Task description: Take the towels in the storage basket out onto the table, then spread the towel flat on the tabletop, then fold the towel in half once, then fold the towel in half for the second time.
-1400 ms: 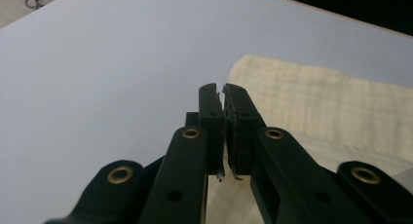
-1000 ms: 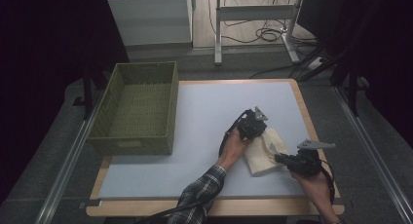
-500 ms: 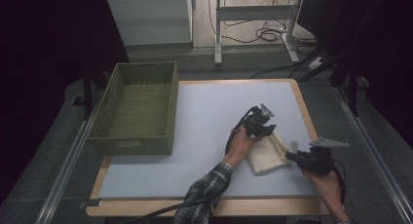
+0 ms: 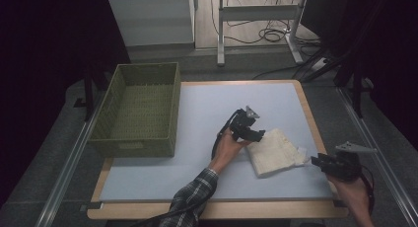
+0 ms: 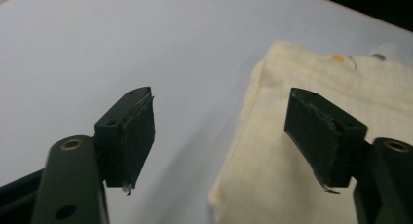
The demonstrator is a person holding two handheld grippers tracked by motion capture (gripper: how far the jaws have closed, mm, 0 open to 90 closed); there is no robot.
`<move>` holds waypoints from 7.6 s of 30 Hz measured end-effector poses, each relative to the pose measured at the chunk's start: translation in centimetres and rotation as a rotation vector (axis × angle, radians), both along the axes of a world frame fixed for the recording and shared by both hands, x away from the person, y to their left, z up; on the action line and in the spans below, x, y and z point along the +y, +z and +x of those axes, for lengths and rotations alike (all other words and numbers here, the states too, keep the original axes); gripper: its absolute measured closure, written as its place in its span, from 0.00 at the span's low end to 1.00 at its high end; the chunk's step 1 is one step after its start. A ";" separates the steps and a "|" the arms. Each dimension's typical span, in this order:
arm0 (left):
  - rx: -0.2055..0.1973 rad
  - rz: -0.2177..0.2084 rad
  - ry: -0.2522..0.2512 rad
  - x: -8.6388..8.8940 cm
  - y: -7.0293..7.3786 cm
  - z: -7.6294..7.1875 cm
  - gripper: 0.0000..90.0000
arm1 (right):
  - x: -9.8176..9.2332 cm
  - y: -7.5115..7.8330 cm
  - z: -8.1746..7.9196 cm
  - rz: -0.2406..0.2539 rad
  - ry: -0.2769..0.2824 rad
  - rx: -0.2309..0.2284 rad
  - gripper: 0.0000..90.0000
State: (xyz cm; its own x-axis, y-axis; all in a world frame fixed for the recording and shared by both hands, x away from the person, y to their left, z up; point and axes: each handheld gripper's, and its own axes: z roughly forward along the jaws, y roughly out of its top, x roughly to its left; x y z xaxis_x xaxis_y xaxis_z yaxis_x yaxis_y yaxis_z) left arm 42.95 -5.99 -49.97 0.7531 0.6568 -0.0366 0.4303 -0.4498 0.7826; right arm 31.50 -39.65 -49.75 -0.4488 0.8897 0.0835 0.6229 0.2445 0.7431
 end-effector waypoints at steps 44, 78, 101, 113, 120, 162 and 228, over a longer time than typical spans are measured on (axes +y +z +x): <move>0.078 0.069 0.141 12.2 -4.5 -5.7 0.13 | 5.4 1.5 2.2 -0.115 0.117 0.038 0.98; 0.074 0.069 0.143 12.2 -4.5 -5.7 0.13 | 5.8 2.5 2.3 0.024 0.107 0.082 0.97; 0.072 0.069 0.143 12.2 -4.5 -5.7 0.13 | 9.1 3.3 2.1 -0.043 0.177 0.060 0.96; 0.076 0.069 0.144 12.2 -4.5 -5.7 0.13 | 6.4 -1.0 1.9 -0.061 0.092 0.080 0.72; 0.100 0.091 0.145 11.8 -4.0 -5.1 0.16 | 6.3 -1.4 2.0 -0.071 0.101 0.111 0.54; 0.214 0.101 -0.079 1.4 -1.9 -1.7 0.91 | 6.9 -1.4 2.0 -0.006 0.150 0.163 0.90; 0.083 0.239 0.047 13.5 8.0 -2.9 0.91 | 18.0 5.6 4.1 0.023 0.396 0.075 0.91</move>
State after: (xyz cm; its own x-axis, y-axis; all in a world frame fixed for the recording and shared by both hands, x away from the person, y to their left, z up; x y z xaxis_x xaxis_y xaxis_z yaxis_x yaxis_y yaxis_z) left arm 40.08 7.50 -42.02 0.7227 0.6882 0.0637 0.5133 -0.5961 0.6173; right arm 35.59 -21.61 -44.10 -0.7486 0.6465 0.1470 0.5366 0.4606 0.7071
